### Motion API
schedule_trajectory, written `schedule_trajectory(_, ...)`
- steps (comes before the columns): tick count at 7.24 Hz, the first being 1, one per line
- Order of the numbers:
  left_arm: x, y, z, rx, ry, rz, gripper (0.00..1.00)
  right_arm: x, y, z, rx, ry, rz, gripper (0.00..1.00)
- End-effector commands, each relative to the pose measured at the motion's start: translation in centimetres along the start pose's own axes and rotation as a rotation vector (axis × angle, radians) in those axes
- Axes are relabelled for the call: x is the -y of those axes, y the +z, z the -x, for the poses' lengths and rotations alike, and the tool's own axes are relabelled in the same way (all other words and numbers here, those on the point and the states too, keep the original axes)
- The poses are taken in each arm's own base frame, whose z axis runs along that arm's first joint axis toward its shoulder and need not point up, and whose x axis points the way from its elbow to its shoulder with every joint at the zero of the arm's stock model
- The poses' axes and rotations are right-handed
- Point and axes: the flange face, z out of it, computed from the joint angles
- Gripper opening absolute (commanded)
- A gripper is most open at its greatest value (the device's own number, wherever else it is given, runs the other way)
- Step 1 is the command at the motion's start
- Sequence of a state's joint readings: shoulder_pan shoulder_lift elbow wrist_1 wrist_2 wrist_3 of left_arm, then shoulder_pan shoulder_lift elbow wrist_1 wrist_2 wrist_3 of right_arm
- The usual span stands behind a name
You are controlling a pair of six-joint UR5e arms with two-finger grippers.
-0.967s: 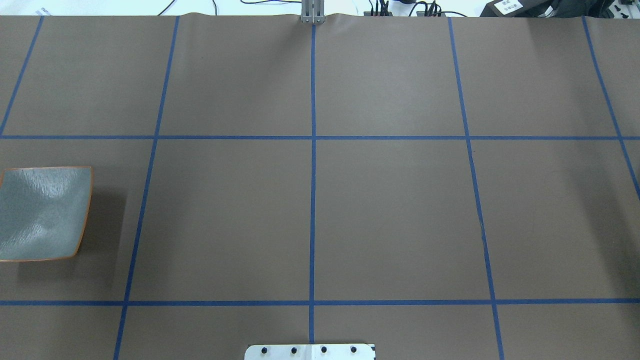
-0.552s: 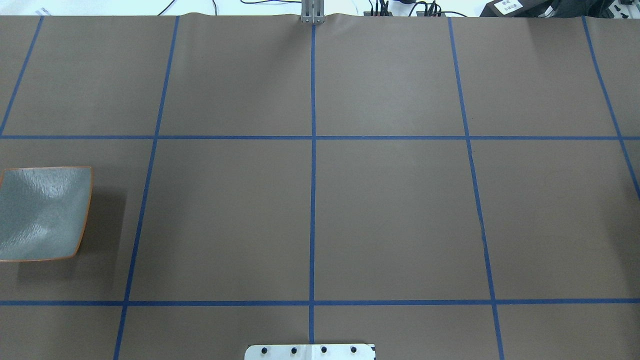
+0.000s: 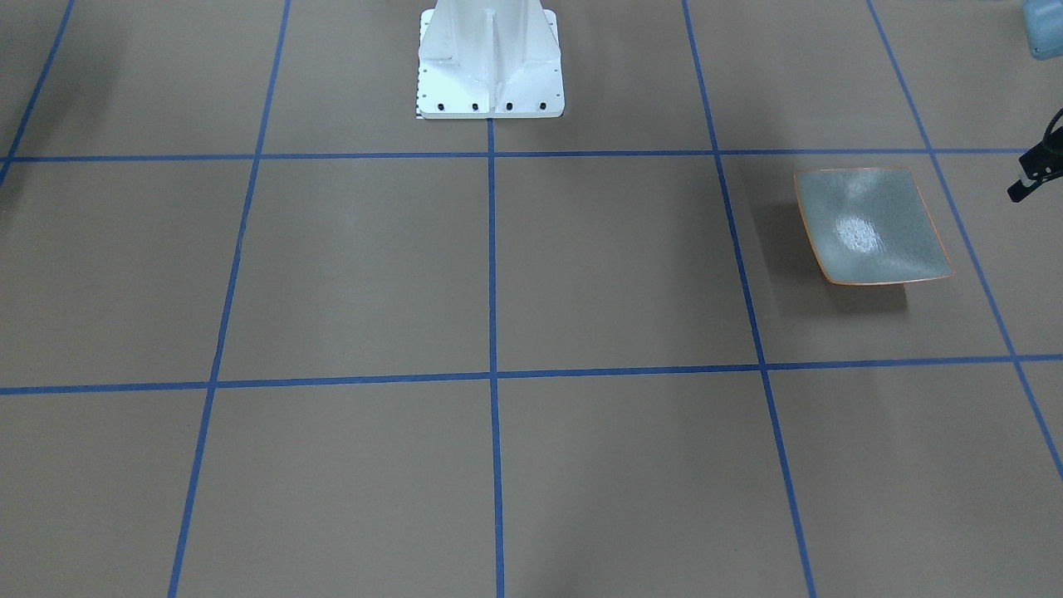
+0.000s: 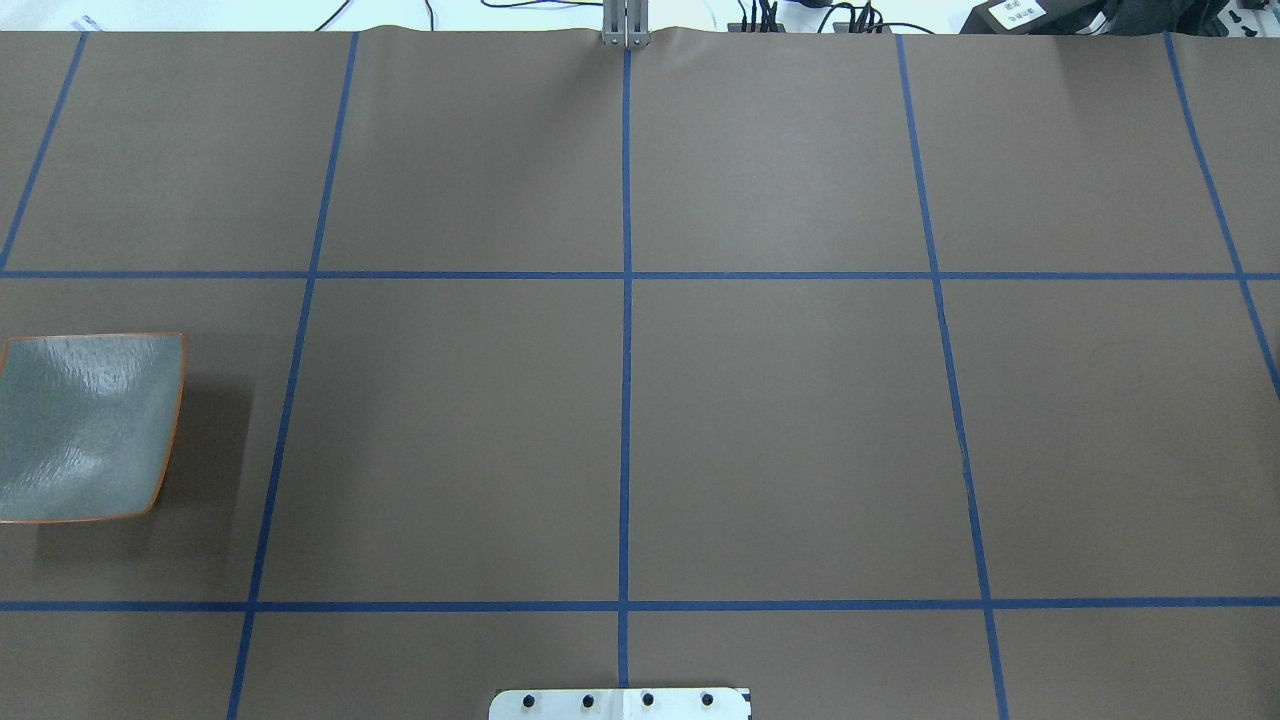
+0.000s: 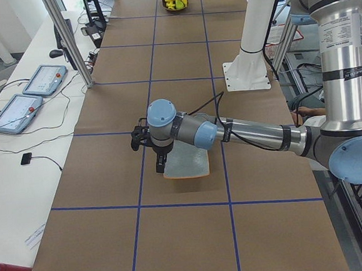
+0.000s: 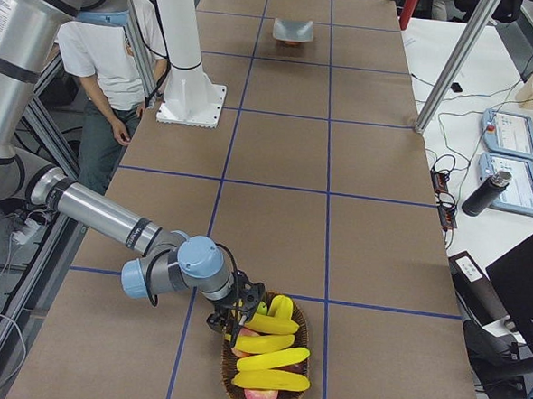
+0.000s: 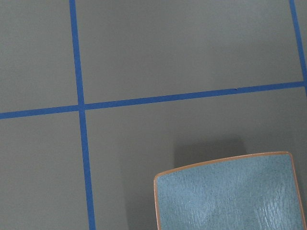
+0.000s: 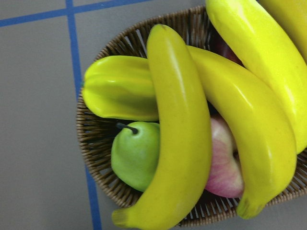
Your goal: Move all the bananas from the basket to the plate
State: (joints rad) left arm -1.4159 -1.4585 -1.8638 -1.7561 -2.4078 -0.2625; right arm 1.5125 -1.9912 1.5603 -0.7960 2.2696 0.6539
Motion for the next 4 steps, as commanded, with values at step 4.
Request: schedule_trajectory(4, 0.0, -0.2, -0.3, -0.013, -0.019, 0.000, 1.00, 0.1, 1.6, 0.7, 0.005, 0.121, 0.016, 0.91)
